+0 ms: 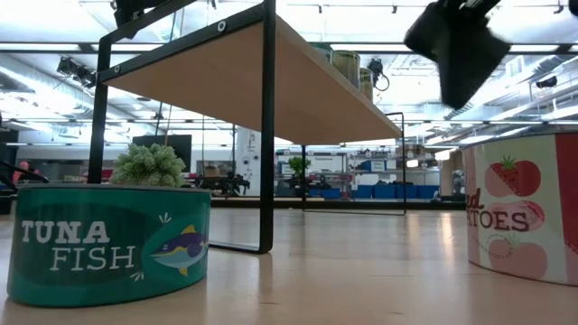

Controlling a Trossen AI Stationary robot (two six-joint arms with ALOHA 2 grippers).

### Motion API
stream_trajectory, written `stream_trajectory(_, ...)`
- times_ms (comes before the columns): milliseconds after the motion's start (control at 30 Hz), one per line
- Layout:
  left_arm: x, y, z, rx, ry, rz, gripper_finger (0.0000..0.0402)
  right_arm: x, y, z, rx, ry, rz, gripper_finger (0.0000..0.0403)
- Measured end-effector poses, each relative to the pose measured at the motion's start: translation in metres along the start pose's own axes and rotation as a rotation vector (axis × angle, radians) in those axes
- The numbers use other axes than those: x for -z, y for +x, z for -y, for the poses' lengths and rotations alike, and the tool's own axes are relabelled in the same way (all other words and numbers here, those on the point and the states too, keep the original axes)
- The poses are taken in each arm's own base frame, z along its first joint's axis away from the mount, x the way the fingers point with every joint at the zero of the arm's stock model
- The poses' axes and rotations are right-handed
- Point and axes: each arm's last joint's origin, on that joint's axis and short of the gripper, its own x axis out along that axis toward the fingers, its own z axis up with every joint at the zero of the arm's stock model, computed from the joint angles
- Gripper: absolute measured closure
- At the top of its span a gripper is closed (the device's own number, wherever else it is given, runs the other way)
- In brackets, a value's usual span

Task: Pick and place cans onto a shelf
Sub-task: Put the canned mixed tomatoes on the shelf

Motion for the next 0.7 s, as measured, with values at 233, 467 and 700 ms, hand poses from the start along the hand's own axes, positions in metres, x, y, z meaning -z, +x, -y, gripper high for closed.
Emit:
stream_trajectory(233, 0.000, 0.000, 0.000, -0.008, -0.017, 0.002, 0.0274, 0.003, 0.007, 0.001, 0.027, -0.234, -0.009, 0.0021)
stream_trajectory(467, 0.002, 0.000, -0.001, -0.017, -0.017, -0.011, 0.0274, 0.008, 0.018, 0.001, 0.002, -0.282, -0.068, 0.0019)
stream_trajectory(700, 0.003, 0.000, -0.002, -0.027, -0.008, -0.026, 0.0274, 0.014, 0.031, 0.003, 0.021, -0.293, -0.122, 0.0023)
